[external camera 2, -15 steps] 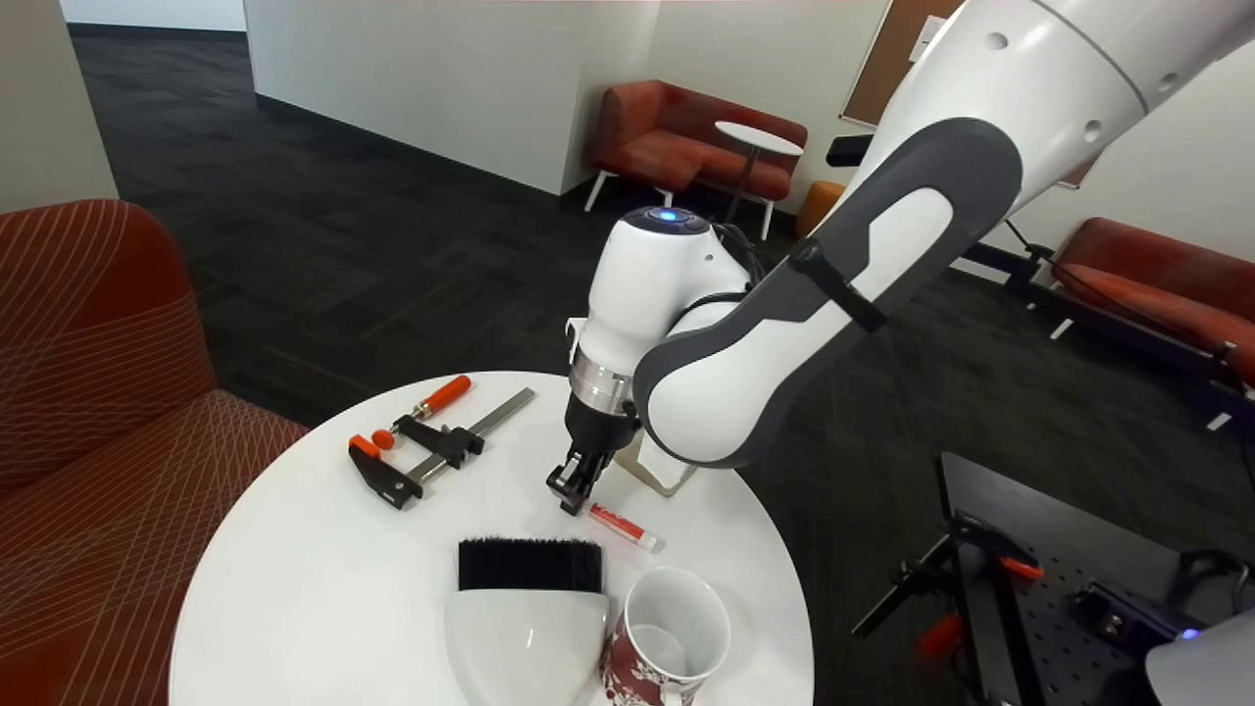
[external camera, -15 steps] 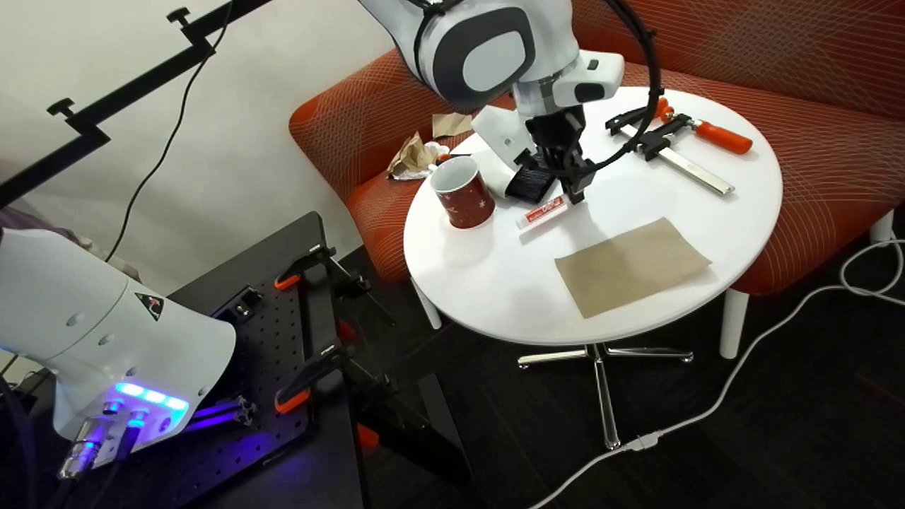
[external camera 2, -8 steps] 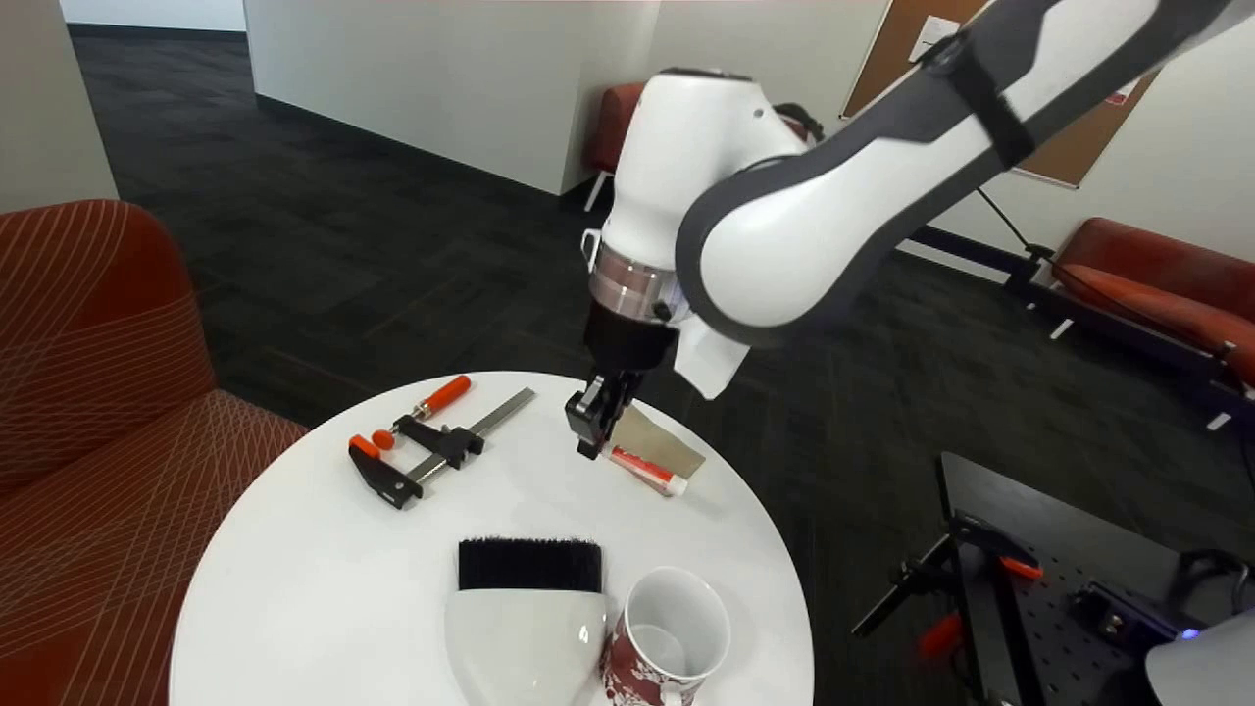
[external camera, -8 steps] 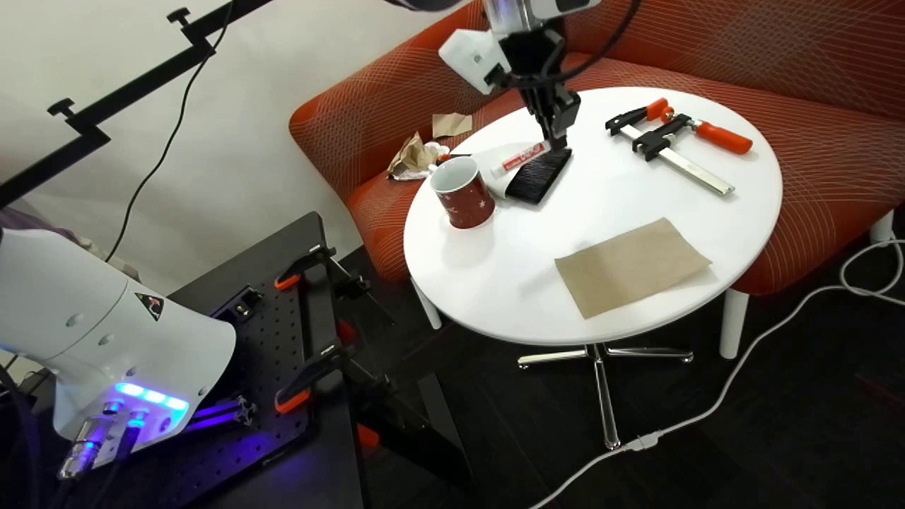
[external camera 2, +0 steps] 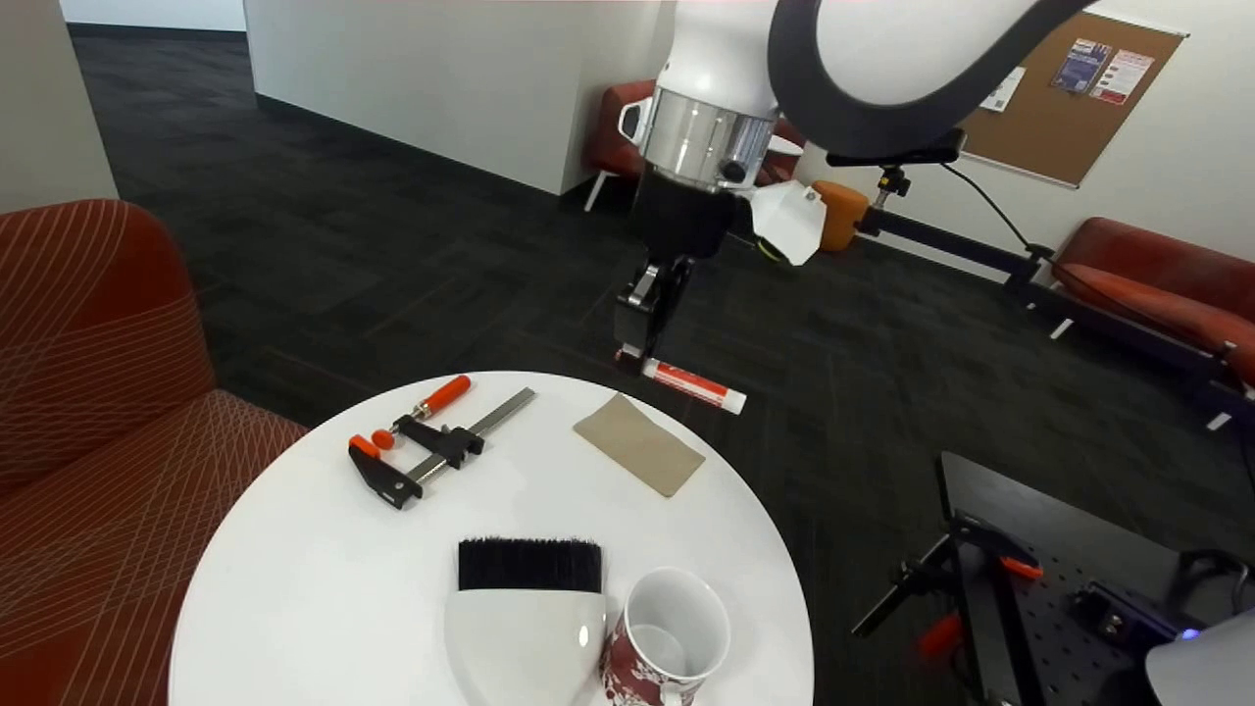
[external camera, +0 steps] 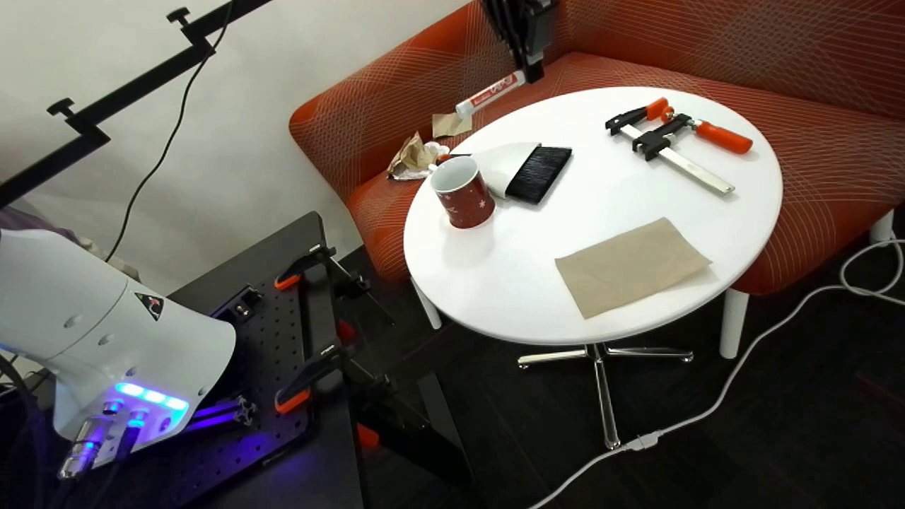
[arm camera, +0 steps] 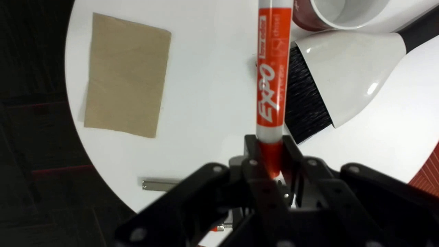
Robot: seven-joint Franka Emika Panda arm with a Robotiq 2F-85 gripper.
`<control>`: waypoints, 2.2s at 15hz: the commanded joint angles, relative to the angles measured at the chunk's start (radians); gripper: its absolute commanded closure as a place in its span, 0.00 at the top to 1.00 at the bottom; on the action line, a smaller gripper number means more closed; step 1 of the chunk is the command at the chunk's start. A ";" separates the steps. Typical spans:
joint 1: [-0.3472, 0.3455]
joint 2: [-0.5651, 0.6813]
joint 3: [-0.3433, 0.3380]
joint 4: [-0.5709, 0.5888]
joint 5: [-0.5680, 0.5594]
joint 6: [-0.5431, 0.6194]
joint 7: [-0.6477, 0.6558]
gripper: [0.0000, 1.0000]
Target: Pick up the pen from the table and put it in the red mug cup.
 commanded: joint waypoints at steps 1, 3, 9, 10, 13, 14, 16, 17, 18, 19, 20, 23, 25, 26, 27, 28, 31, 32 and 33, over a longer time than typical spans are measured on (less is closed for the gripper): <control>-0.013 -0.007 0.012 0.001 -0.006 -0.005 0.004 0.19; -0.013 -0.003 0.012 0.001 -0.006 -0.005 0.004 0.19; -0.029 0.010 0.034 -0.005 0.025 0.032 -0.065 0.05; -0.036 0.011 0.043 -0.008 0.036 0.046 -0.100 0.05; -0.070 0.015 0.088 -0.015 0.100 0.088 -0.239 0.05; -0.089 0.017 0.112 -0.016 0.137 0.100 -0.304 0.05; -0.128 0.023 0.158 -0.014 0.216 0.109 -0.437 0.05; -0.151 0.026 0.184 -0.013 0.261 0.106 -0.515 0.05; -0.171 0.028 0.204 -0.012 0.301 0.100 -0.584 0.05; -0.196 0.031 0.229 -0.010 0.349 0.090 -0.668 0.05; -0.216 0.035 0.247 -0.005 0.393 0.075 -0.750 0.05; -0.258 0.044 0.277 0.000 0.507 0.034 -0.977 0.05; -0.271 0.048 0.278 0.004 0.562 -0.010 -1.113 0.05; -0.269 0.049 0.271 0.005 0.580 -0.038 -1.174 0.05; -0.269 0.049 0.263 0.008 0.596 -0.071 -1.235 0.05; -0.265 0.050 0.254 0.010 0.606 -0.106 -1.290 0.05; -0.262 0.054 0.236 0.021 0.649 -0.224 -1.457 0.05; -0.259 0.055 0.229 0.025 0.661 -0.265 -1.506 0.05; -0.255 0.057 0.222 0.029 0.672 -0.309 -1.560 0.05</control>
